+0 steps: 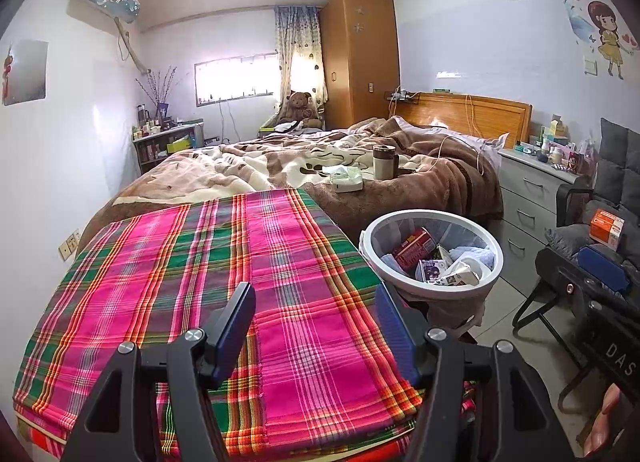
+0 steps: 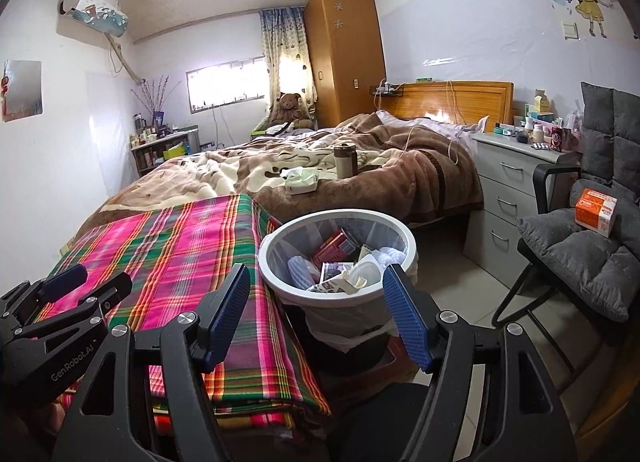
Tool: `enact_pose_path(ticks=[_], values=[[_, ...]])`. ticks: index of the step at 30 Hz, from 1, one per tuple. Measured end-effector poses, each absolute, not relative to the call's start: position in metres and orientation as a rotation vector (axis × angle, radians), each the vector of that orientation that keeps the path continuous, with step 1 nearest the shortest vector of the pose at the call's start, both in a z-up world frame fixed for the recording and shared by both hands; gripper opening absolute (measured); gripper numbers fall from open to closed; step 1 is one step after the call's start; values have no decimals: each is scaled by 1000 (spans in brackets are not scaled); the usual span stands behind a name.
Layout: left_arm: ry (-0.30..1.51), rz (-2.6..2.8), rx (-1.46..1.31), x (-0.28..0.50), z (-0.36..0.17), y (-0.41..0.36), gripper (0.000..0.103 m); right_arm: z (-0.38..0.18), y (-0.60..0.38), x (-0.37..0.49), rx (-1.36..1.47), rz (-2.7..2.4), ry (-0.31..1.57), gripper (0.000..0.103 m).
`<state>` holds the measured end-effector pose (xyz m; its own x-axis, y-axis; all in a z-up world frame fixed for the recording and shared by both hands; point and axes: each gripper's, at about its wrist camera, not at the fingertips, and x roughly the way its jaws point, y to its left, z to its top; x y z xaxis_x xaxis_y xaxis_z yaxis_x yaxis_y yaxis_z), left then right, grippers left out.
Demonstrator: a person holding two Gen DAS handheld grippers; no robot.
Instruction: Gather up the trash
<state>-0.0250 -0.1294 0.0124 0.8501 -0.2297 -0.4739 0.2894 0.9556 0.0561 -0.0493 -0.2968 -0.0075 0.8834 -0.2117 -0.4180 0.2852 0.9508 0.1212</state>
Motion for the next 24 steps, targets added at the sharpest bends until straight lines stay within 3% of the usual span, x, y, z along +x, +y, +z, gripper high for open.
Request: enact_pose_path(ticks=[24], values=[[488, -273, 120, -25, 8, -127, 62, -8, -293, -47, 190, -250, 429, 70]])
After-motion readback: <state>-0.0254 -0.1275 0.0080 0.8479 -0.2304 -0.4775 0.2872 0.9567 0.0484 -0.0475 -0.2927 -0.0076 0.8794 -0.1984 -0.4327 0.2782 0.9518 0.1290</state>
